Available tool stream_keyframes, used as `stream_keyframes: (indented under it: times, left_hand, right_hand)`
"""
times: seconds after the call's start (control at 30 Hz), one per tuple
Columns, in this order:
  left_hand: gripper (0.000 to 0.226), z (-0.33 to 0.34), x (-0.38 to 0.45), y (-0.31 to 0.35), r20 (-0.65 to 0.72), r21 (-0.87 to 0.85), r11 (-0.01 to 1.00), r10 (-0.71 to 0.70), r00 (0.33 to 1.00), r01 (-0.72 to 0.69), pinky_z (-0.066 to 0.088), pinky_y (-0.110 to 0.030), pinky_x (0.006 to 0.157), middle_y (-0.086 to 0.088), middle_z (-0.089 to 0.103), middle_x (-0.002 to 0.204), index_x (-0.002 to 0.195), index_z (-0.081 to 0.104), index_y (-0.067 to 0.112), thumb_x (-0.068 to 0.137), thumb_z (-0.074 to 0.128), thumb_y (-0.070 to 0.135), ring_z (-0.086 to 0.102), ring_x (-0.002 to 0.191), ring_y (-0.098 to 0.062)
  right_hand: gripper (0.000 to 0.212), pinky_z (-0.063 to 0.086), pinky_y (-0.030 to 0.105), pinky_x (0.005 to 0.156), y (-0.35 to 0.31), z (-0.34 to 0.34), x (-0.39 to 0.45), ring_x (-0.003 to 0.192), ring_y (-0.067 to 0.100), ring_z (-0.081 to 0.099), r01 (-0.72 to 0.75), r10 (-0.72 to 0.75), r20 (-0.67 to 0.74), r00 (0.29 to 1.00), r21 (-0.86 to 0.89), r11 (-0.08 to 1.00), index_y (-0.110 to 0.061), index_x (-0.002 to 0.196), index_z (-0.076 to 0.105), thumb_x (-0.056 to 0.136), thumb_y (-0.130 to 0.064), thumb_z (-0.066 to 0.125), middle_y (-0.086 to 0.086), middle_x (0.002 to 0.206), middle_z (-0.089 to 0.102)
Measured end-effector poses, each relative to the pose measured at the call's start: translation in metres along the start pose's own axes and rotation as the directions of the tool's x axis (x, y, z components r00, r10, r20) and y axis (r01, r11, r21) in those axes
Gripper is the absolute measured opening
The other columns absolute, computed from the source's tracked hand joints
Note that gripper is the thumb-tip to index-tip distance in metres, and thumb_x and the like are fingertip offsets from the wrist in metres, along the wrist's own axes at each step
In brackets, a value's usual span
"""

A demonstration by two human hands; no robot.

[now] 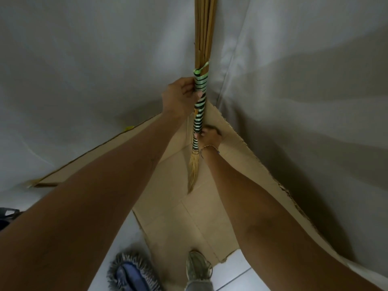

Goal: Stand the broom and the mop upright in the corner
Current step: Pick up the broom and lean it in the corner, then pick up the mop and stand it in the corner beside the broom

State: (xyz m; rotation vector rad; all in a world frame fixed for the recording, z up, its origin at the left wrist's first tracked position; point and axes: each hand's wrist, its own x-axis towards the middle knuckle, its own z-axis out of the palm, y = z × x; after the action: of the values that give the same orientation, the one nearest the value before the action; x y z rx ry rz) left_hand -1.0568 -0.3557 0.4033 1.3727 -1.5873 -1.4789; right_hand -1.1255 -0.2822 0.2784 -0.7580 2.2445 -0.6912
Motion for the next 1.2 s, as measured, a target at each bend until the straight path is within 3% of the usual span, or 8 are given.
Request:
stream_keyframes:
  times: [0.2, 0.33, 0.43, 0.5, 0.73, 0.83, 0.97, 1.2]
  left_hand:
    - [0.048, -0.016, -0.046, 0.010, -0.028, 0.037, 0.999, -0.031, 0.999, 0.032, 0.049, -0.033, 0.102, -0.008, 0.064, 0.117, 0.123, 0.055, 0.002, 0.078, 0.071, 0.006, 0.060, 0.107, -0.013]
    - [0.042, -0.047, -0.100, 0.007, 0.023, 0.190, 0.980, -0.072, 0.997, 0.067, 0.046, -0.040, 0.105, -0.012, 0.063, 0.123, 0.123, 0.057, 0.002, 0.082, 0.065, 0.009, 0.059, 0.115, -0.022]
    - [0.040, -0.079, -0.149, 0.016, 0.231, 0.612, 0.788, -0.107, 0.967, -0.059, 0.040, -0.033, 0.106, -0.010, 0.058, 0.134, 0.129, 0.053, 0.010, 0.089, 0.056, 0.018, 0.057, 0.119, -0.025]
    - [0.046, -0.095, -0.184, 0.020, 0.311, 0.747, 0.653, -0.172, 0.935, -0.128, 0.036, -0.032, 0.107, -0.008, 0.051, 0.141, 0.137, 0.044, 0.014, 0.092, 0.051, 0.023, 0.053, 0.122, -0.029]
    - [0.052, -0.186, -0.362, 0.012, 0.179, 0.786, 0.617, -0.288, 0.941, 0.039, 0.036, -0.039, 0.107, -0.016, 0.046, 0.144, 0.144, 0.031, 0.011, 0.094, 0.047, 0.016, 0.045, 0.130, -0.032]
    - [0.055, -0.229, -0.440, 0.004, 0.175, 0.786, 0.614, -0.328, 0.928, 0.070, 0.025, -0.036, 0.114, -0.013, 0.033, 0.153, 0.146, 0.025, 0.011, 0.095, 0.047, 0.015, 0.033, 0.139, -0.029]
    - [0.059, -0.311, -0.597, -0.012, 0.075, 0.796, 0.578, -0.392, 0.917, 0.182, 0.013, -0.040, 0.120, -0.010, 0.017, 0.159, 0.148, 0.016, 0.009, 0.098, 0.040, 0.028, 0.015, 0.147, -0.027]
    - [0.061, -0.421, -0.802, -0.043, -0.111, 0.798, 0.496, -0.437, 0.892, 0.342, 0.007, -0.045, 0.120, -0.007, 0.010, 0.160, 0.149, 0.008, 0.009, 0.099, 0.027, 0.038, 0.009, 0.148, -0.025]
  right_hand:
    - [0.019, 0.037, 0.028, 0.064, -0.013, -0.027, -0.034, 0.078, 0.027, 0.059, 0.023, -0.024, -0.012, 1.000, -0.035, 0.999, 0.001, 0.091, 0.069, 0.084, -0.006, 0.053, 0.023, 0.094, 0.071]
    - [0.023, 0.046, 0.031, 0.085, -0.039, -0.055, -0.084, 0.101, 0.034, 0.060, 0.140, -0.141, -0.002, 0.990, -0.092, 0.986, -0.008, 0.104, 0.069, 0.088, -0.012, 0.054, 0.021, 0.104, 0.070]
    - [0.022, 0.046, 0.035, 0.085, -0.059, -0.074, -0.129, 0.100, 0.040, 0.058, 0.268, -0.260, 0.063, 0.964, -0.209, 0.941, -0.009, 0.103, 0.069, 0.088, -0.015, 0.054, 0.023, 0.104, 0.070]
    - [0.021, 0.047, 0.036, 0.081, -0.063, -0.083, -0.160, 0.095, 0.040, 0.061, 0.370, -0.345, 0.134, 0.929, -0.278, 0.887, -0.007, 0.099, 0.069, 0.089, -0.015, 0.053, 0.023, 0.099, 0.071]
    - [0.024, 0.051, 0.039, 0.073, -0.050, -0.059, -0.346, 0.089, 0.037, 0.065, 0.588, -0.442, 0.429, 0.788, -0.309, 0.748, -0.003, 0.096, 0.060, 0.094, -0.015, 0.039, 0.023, 0.096, 0.070]
    - [0.023, 0.053, 0.041, 0.083, -0.039, -0.047, -0.425, 0.103, 0.035, 0.062, 0.646, -0.478, 0.488, 0.730, -0.265, 0.716, -0.003, 0.099, 0.058, 0.094, -0.014, 0.038, 0.021, 0.114, 0.064]
    - [0.034, 0.039, 0.039, 0.107, -0.028, -0.017, -0.565, 0.128, 0.031, 0.046, 0.715, -0.503, 0.571, 0.649, -0.231, 0.660, -0.006, 0.127, 0.050, 0.096, -0.011, 0.037, 0.018, 0.141, 0.046]
    - [0.038, 0.033, 0.043, 0.111, -0.030, 0.039, -0.759, 0.131, 0.036, 0.042, 0.806, -0.535, 0.693, 0.483, -0.114, 0.580, 0.001, 0.133, 0.042, 0.096, -0.010, 0.040, 0.024, 0.141, 0.044]
